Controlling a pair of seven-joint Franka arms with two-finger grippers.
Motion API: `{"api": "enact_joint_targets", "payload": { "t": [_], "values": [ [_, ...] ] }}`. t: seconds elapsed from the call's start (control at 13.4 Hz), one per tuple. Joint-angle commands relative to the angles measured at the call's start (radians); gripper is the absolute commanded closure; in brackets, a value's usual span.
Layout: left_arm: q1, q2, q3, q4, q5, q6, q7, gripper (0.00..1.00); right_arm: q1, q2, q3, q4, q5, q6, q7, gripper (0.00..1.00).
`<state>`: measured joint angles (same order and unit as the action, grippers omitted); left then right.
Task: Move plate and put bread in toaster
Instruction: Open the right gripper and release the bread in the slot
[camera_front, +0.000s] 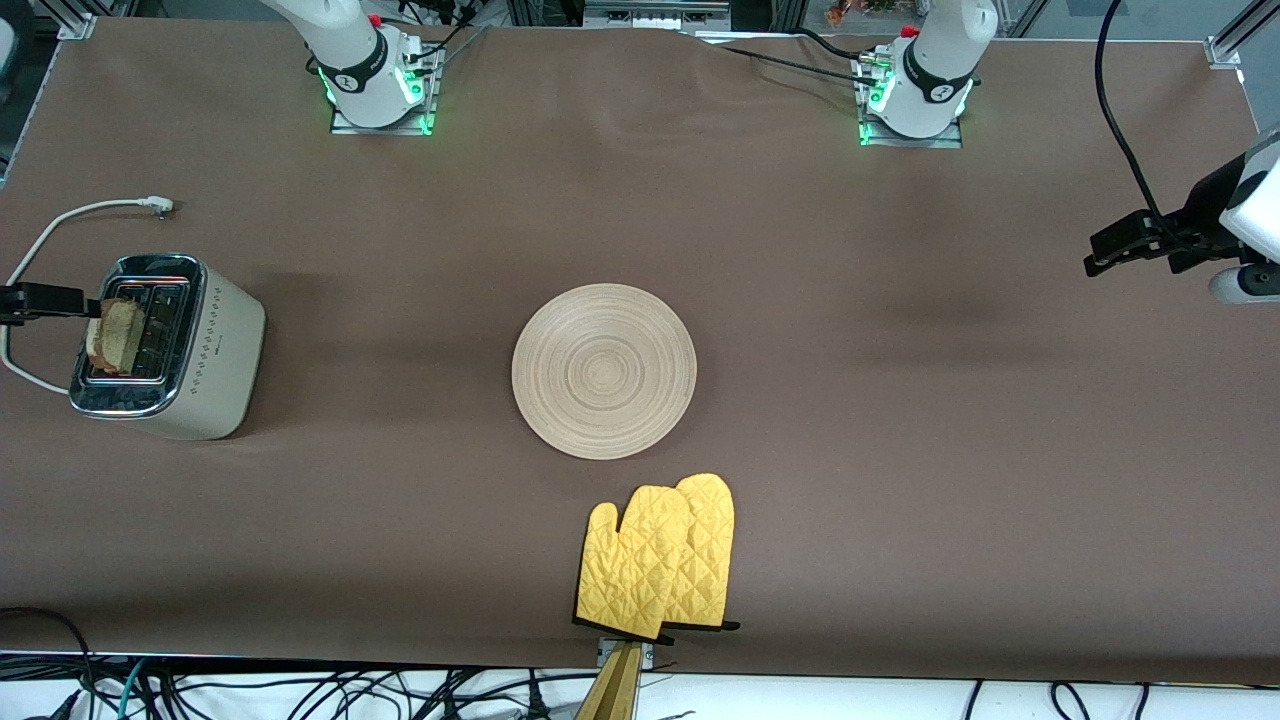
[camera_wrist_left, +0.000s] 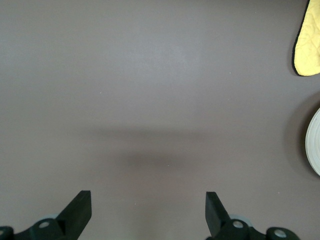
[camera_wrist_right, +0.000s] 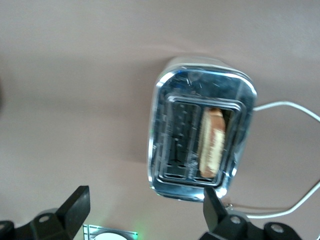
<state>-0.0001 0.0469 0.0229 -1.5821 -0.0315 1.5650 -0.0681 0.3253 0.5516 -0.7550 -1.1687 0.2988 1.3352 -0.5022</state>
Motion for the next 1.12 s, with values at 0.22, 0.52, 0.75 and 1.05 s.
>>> {"api": "enact_joint_targets", "payload": {
  "t": [0.22,0.52,0.75,1.05],
  "values": [
    [0.002,0.013,0.0,0.031,-0.002,-0.022,0.005,0.0,0.112,-0.057,0.0,0.006,-0.001,-0.024,0.054,0.0],
    [0.002,0.013,0.0,0.031,-0.002,-0.022,0.005,0.0,-0.087,-0.182,0.401,-0.035,-0.229,0.039,0.108,0.0],
    [0.002,0.011,0.0,0.031,-0.002,-0.022,0.005,0.0,-0.182,-0.286,0.597,-0.132,-0.414,0.162,0.111,0.0],
    [0.002,0.013,0.0,0.031,-0.002,-0.022,0.005,0.0,-0.291,-0.387,0.677,-0.212,-0.379,0.2,0.114,0.0]
  ]
}}
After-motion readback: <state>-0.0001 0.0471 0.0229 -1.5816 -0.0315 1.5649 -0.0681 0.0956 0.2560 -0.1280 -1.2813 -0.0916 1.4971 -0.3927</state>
